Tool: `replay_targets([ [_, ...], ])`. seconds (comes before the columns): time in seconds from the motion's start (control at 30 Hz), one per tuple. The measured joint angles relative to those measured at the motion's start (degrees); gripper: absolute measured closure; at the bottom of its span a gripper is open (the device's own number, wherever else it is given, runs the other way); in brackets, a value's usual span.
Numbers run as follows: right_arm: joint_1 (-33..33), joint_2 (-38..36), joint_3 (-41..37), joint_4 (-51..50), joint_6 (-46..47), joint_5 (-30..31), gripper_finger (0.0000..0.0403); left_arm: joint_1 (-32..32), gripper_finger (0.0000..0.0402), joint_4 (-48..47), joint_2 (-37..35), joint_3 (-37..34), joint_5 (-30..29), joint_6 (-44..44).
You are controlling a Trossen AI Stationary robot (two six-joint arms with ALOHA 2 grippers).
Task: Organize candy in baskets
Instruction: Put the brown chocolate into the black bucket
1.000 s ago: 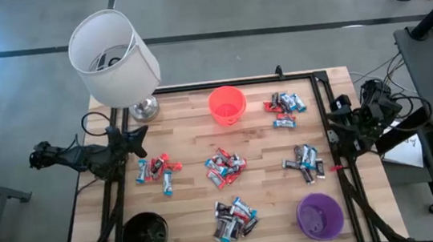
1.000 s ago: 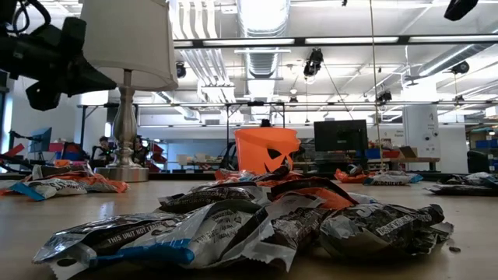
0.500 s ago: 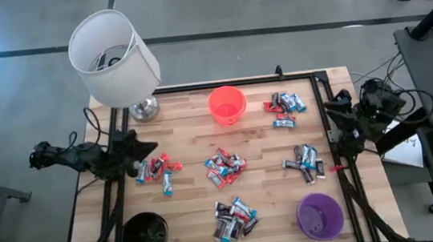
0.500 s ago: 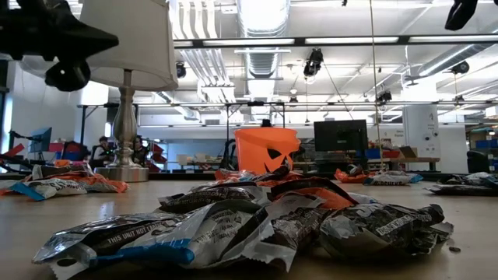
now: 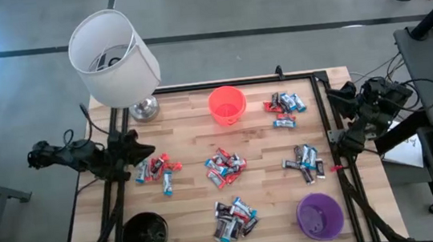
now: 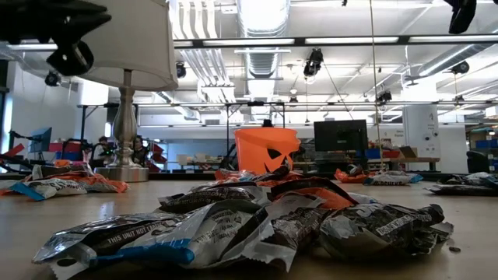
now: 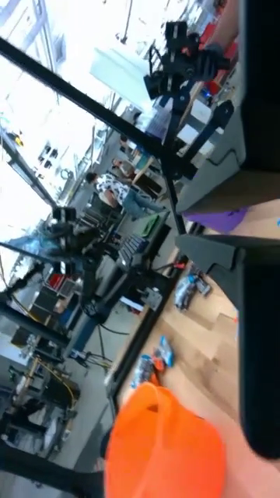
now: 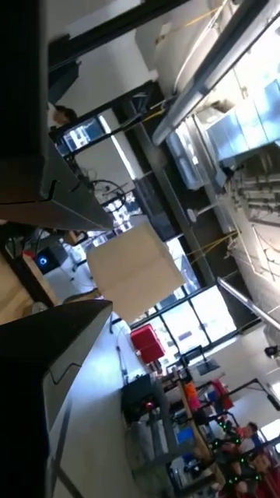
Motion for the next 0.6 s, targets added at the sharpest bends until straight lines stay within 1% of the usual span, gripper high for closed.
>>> replay_targets([
  [0.1, 0.0, 0.0, 0.3, 0.0, -0.1, 0.6, 0.0257, 0.0, 0.0336, -0.8, 2.5, 3.5, 0.0, 2.5],
  [0.23, 0.0, 0.0, 0.4, 0.0, 0.0, 1.6, 0.0257, 0.0, 0.0312, -7.6, 8.0, 9.0, -0.1, 2.3],
  [0.37, 0.0, 0.1, 0.4, 0.0, 0.4, 1.6, 0.0257, 0.0, 0.0312, -16.0, 16.3, 16.6, -0.1, 1.2],
  [0.5, 0.0, 0.7, 0.4, 0.0, -1.3, 1.6, 0.0257, 0.0, 0.0322, -22.2, 25.7, 25.4, -0.1, 2.8],
  [0.6, 0.0, 1.1, 0.6, 0.0, -2.5, 1.5, 0.0257, 0.0, 0.0324, -29.1, 32.3, 32.0, -0.4, 3.2],
])
